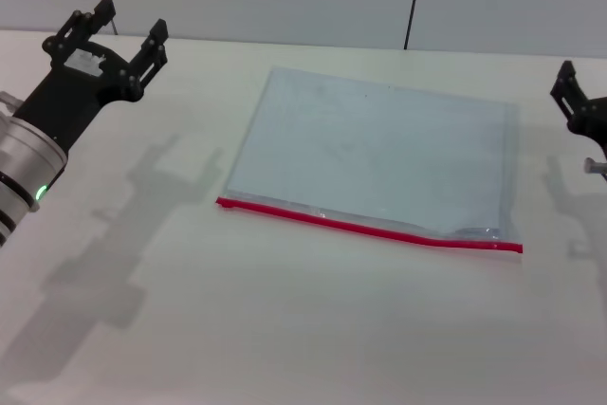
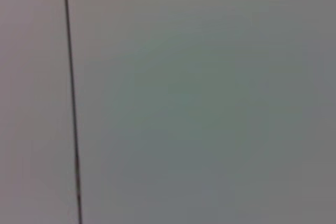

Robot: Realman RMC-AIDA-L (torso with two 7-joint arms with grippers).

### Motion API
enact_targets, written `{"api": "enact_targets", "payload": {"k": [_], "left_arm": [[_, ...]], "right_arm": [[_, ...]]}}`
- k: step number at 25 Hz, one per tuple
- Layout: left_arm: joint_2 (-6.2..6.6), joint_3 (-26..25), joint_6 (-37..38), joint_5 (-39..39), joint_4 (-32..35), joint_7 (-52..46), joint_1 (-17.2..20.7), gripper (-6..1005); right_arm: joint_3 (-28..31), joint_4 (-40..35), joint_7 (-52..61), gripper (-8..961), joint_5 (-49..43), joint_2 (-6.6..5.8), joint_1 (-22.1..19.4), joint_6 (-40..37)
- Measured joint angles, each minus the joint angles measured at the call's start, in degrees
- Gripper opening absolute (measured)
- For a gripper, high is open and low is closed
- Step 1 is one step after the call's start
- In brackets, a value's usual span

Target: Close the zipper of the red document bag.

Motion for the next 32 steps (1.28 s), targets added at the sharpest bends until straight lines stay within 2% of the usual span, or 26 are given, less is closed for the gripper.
{"api": "enact_targets", "payload": {"k": [4,7,32], "left_arm": [[-0.08,-2.5,-4.2,0.0,-6.9,-0.5,-3.5,695],[-0.07,-3.9,-5.6,0.0,-9.1,-0.5,-4.3,695],[0.00,-6.0,-6.2,-0.1,-11.1,-0.4,-4.7,692]], "right_arm": [[-2.2,3.1,0.5,865,2.8,0.17,1.4,3.0],[-3.2,3.9,0.6,865,4.1,0.17,2.4,3.3],[-3.3,5.0,0.7,865,4.4,0.23,3.1,3.5]]}}
